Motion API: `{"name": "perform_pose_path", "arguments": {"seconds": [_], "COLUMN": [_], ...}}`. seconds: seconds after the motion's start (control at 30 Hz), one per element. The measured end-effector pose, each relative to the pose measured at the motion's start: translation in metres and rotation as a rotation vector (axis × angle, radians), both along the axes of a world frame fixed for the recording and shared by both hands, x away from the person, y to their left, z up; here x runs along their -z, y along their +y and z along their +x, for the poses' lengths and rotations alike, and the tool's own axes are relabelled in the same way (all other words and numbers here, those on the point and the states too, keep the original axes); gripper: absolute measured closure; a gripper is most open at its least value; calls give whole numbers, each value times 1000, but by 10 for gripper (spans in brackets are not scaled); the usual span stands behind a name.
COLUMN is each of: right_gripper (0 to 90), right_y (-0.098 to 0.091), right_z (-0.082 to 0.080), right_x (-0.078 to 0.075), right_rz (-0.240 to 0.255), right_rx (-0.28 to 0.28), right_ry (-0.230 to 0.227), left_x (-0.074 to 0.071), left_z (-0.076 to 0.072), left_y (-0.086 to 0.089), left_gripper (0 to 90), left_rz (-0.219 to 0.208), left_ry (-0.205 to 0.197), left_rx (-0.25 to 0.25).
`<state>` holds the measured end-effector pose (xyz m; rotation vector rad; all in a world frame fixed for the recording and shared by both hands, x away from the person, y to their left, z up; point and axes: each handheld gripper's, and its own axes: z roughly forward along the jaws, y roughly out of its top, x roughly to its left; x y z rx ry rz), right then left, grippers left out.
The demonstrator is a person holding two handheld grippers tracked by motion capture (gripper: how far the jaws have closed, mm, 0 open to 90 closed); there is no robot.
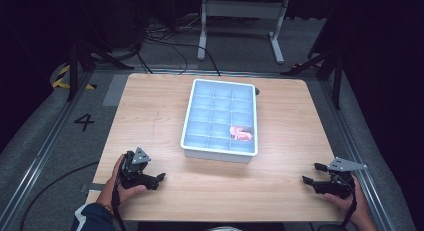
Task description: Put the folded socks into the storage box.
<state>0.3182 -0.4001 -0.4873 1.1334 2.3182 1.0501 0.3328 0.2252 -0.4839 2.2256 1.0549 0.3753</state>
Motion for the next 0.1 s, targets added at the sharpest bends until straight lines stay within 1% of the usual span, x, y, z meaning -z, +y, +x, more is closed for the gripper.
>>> {"name": "perform_pose_path", "arguments": {"seconds": [0.1], "right_gripper": [244], "right_y": [0], "right_z": [0], "right_x": [0], "right_rz": [0], "right_rx": [0], "right_ry": [0], "left_x": [0], "left_z": [0], "left_y": [0], "left_gripper": [0], "left_rz": [-1], "left_ry": [1], "left_rx": [1]}}
